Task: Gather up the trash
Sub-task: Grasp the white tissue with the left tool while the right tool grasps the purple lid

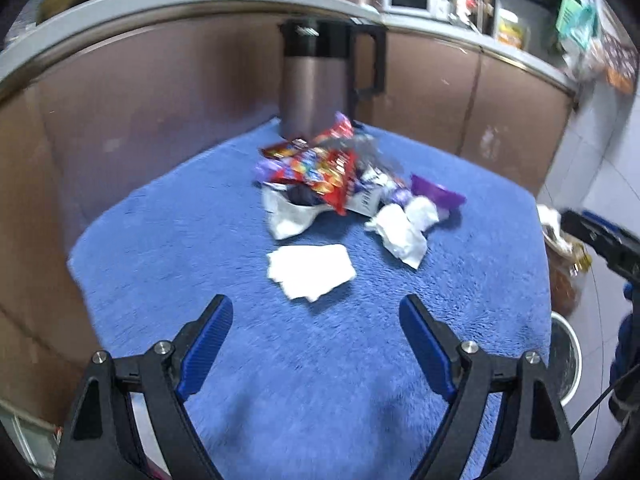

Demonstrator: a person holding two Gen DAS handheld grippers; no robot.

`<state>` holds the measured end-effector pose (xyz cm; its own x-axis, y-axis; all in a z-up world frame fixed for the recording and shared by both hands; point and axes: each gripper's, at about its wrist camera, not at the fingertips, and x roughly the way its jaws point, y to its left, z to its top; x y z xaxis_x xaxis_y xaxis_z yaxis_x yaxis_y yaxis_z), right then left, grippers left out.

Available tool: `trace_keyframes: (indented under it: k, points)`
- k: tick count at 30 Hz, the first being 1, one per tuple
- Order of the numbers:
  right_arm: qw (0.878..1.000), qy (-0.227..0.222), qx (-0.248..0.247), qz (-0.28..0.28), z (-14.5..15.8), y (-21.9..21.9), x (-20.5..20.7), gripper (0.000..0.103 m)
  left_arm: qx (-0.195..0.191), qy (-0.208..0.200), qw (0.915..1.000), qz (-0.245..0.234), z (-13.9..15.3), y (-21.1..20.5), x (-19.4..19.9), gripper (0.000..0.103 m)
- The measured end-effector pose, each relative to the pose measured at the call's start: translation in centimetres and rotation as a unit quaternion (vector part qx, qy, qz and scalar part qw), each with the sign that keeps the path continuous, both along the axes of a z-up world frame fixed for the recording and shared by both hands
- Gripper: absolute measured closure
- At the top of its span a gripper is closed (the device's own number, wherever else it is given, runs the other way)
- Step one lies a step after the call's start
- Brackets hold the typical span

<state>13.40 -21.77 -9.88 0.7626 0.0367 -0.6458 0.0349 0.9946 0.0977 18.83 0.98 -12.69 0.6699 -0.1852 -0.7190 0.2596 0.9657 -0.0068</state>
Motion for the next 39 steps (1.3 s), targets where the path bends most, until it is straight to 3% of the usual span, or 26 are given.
trace_keyframes:
  k: [6, 8, 15, 17, 19, 22, 25, 30, 39]
  points:
    - [0.998, 0.03, 0.0, 0.064, -1.9, 2.8, 6.1, 0.031, 0.04, 0.028, 0.9983, -0.03, -3.0, -1.9, 4.4, 0.019]
    - [0.996, 0.039, -0.005, 0.083, -2.5, 3.9, 8.3, 0.034, 0.047, 0.037, 0.9977, -0.032, -3.8, -2.1, 5.8, 0.023]
    - [0.989, 0.071, -0.017, 0.13, -4.5, 6.3, 14.1, 0.055, 0.039, 0.078, 0.9954, -0.041, -5.9, -1.9, 8.3, 0.057]
    - [0.987, 0.085, -0.009, 0.137, -5.2, 6.3, 15.5, 0.065, 0.036, 0.074, 0.9957, -0.042, -5.9, -1.8, 8.4, 0.06]
    - [0.985, 0.103, -0.003, 0.14, -6.0, 6.1, 16.7, 0.078, 0.031, 0.073, 0.996, -0.043, -5.7, -1.6, 8.4, 0.069]
    - [0.98, 0.134, 0.007, 0.148, -7.5, 6.2, 18.0, 0.087, 0.023, 0.07, 0.9965, -0.04, -5.6, -1.2, 8.4, 0.085]
    - [0.979, 0.138, 0.009, 0.15, -7.9, 6.2, 17.7, 0.096, 0.013, 0.066, 0.9969, -0.042, -5.2, -0.9, 7.8, 0.091]
    - [0.983, 0.107, 0.021, 0.147, -6.9, 5.5, 15.6, 0.098, -0.016, 0.056, 0.9971, -0.048, -3.8, -0.2, 6.2, 0.092]
    - [0.985, 0.036, 0.081, 0.147, -1.7, 4.5, 9.3, 0.098, -0.04, 0.021, 0.9979, -0.047, 0.4, 1.3, 1.4, 0.092]
